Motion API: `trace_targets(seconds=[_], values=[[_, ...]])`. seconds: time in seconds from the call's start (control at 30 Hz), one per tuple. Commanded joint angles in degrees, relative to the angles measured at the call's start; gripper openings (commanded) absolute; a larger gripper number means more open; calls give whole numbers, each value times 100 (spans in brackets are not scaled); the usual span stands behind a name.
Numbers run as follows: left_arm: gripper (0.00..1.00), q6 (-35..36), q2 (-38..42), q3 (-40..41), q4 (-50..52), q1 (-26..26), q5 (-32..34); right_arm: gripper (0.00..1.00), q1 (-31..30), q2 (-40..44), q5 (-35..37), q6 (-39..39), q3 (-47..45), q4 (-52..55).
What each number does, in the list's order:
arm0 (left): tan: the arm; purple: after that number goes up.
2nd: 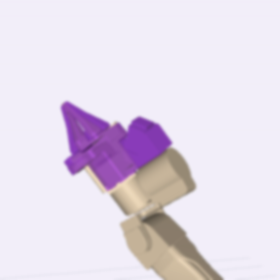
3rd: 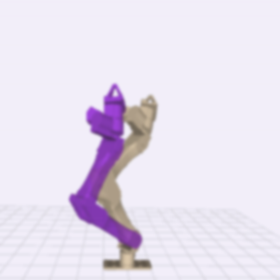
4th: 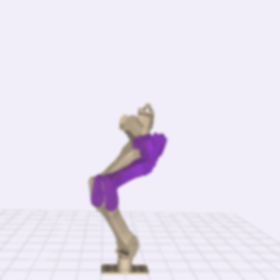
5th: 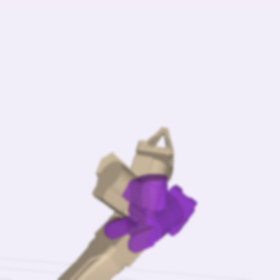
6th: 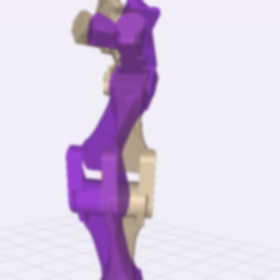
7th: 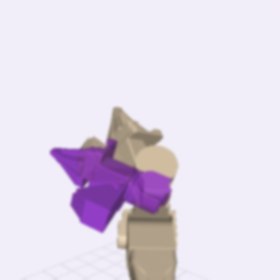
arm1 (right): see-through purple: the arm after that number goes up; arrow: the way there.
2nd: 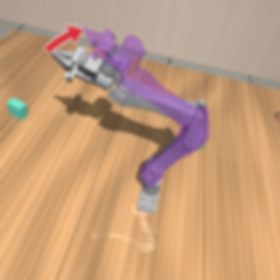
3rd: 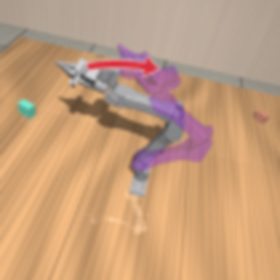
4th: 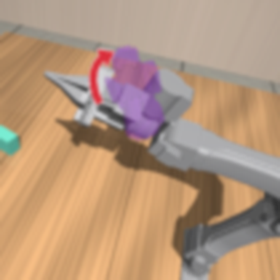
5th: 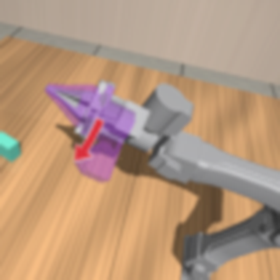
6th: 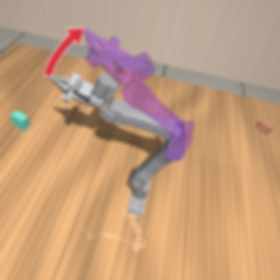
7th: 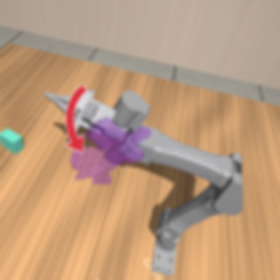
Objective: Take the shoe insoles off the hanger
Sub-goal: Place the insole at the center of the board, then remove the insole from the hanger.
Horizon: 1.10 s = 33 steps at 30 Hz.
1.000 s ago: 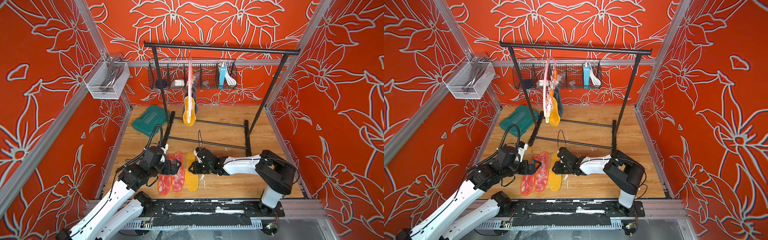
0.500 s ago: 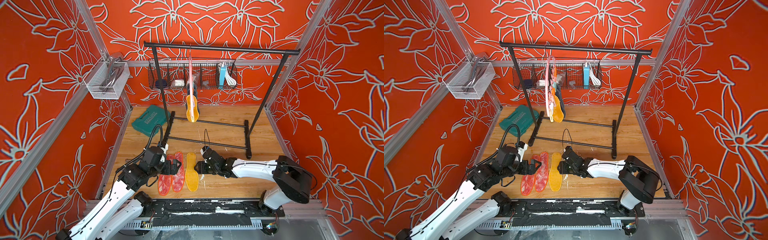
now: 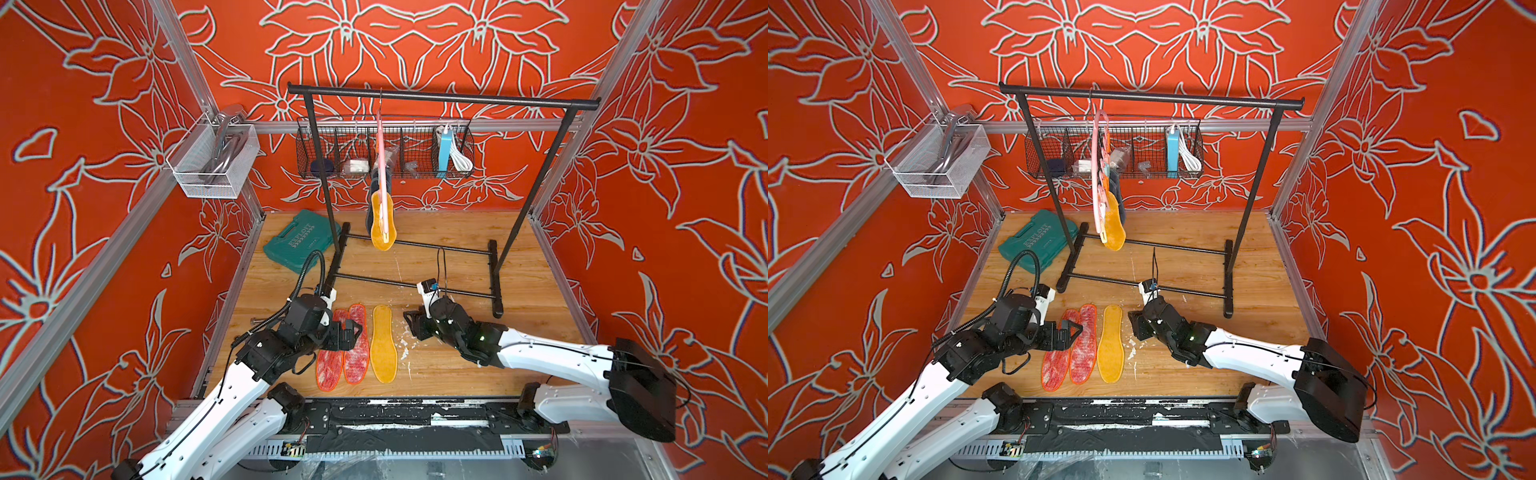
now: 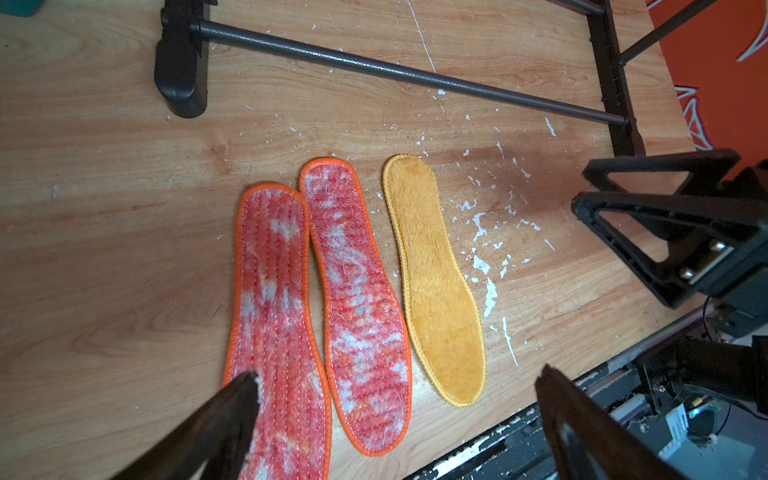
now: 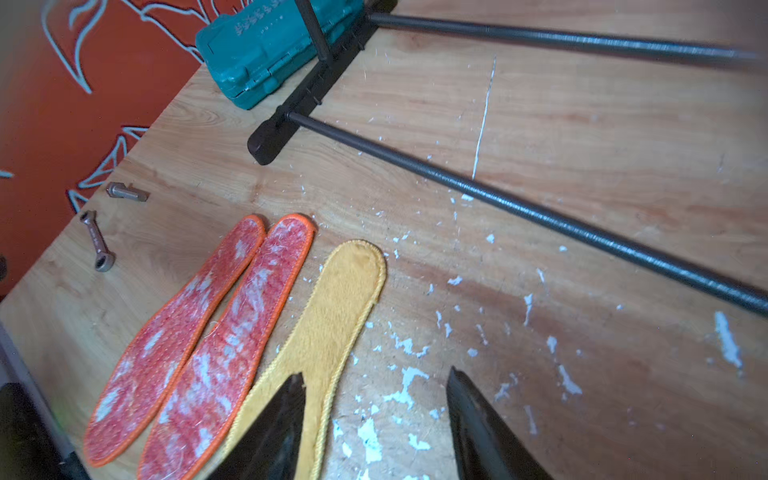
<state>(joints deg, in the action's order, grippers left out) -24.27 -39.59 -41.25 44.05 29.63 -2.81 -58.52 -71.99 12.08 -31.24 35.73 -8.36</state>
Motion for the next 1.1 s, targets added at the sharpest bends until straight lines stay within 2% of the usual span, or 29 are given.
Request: trace_targets(seconds=[0.0,0.1,0.2,0.43,0.57,0.73,0.87,0.9,0.93,0.97,1.07], values=[[98,45,81,37,-52,-36,35,59,-19,112,405,944,-90,-657],[98,25,110,65,-70,-36,53,61,-10,60,562,1482,-63,-1064],[98,36,119,61,-81,-36,57,63,91,-49,285,2060,-38,-1675],[98,38,194,93,-103,-35,78,64,843,-573,-640,1961,336,-2595],[98,28,248,110,-116,-36,87,64,1354,-1067,-1674,1936,476,-3496],[98,31,277,144,-151,-43,71,65,1595,-1744,-1983,2261,618,-4698],[99,23,267,156,-151,-42,79,67,1836,-2269,-2357,2191,935,-5159],[98,25,267,159,-151,-44,67,70,1864,-2393,-2407,2213,1017,-5271],[98,32,268,155,-157,-45,56,78,1888,-2548,-2480,2305,1109,-5389],[98,29,264,161,-160,-43,32,99,1906,-2688,-2514,2407,1202,-5475],[98,38,283,166,-169,-40,25,99,1983,-3007,-2718,2469,1516,-5479]])
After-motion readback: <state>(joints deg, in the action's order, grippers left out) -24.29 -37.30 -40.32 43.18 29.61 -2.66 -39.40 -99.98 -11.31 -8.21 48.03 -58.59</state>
